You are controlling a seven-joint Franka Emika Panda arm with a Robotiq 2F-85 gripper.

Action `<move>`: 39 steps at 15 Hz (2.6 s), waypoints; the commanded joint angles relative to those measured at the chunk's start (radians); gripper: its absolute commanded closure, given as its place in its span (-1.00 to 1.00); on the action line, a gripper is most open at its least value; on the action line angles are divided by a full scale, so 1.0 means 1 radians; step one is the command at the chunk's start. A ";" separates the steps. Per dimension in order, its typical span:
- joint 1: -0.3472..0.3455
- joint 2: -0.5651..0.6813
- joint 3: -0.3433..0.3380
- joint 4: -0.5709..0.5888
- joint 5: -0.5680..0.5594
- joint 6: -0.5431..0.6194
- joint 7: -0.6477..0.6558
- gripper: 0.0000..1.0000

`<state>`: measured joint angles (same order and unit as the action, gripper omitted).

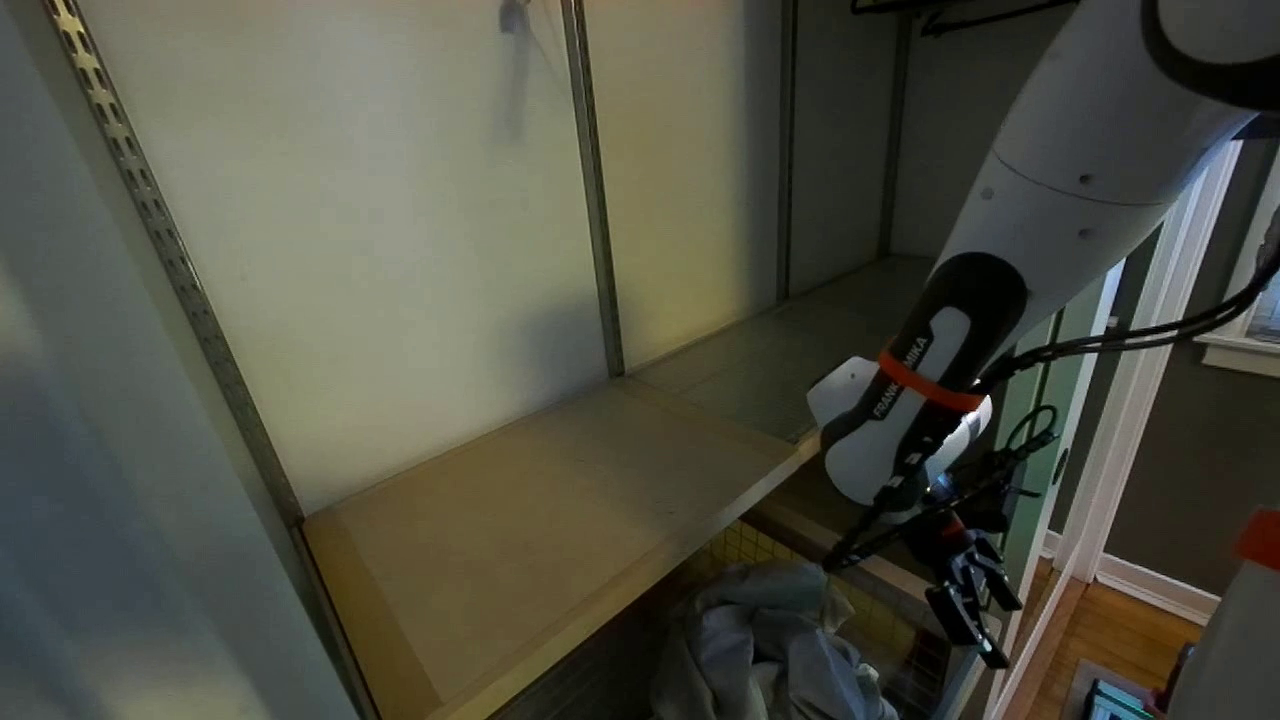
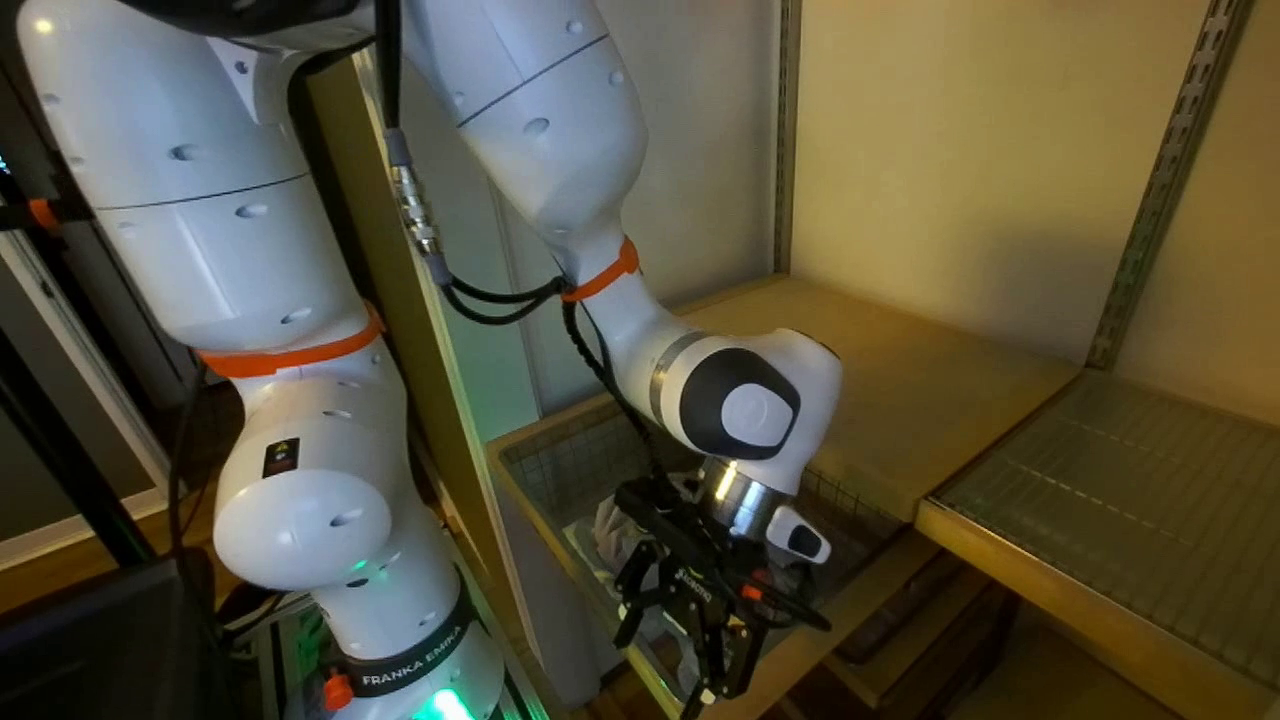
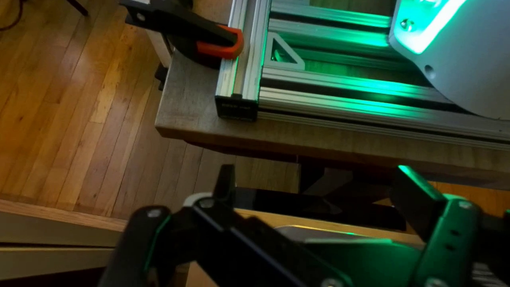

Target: Push in the drawer

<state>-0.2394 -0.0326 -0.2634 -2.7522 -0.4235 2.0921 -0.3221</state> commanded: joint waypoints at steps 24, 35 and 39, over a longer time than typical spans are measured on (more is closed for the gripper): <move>0.026 0.273 -0.008 -0.002 -0.048 0.803 0.122 -1.00; 0.005 0.323 0.042 0.000 -0.186 1.065 0.264 -1.00; -0.018 0.303 0.066 0.005 -0.189 1.069 0.265 -1.00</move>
<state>-0.2337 0.2898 -0.2235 -2.7475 -0.6110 3.1567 -0.0587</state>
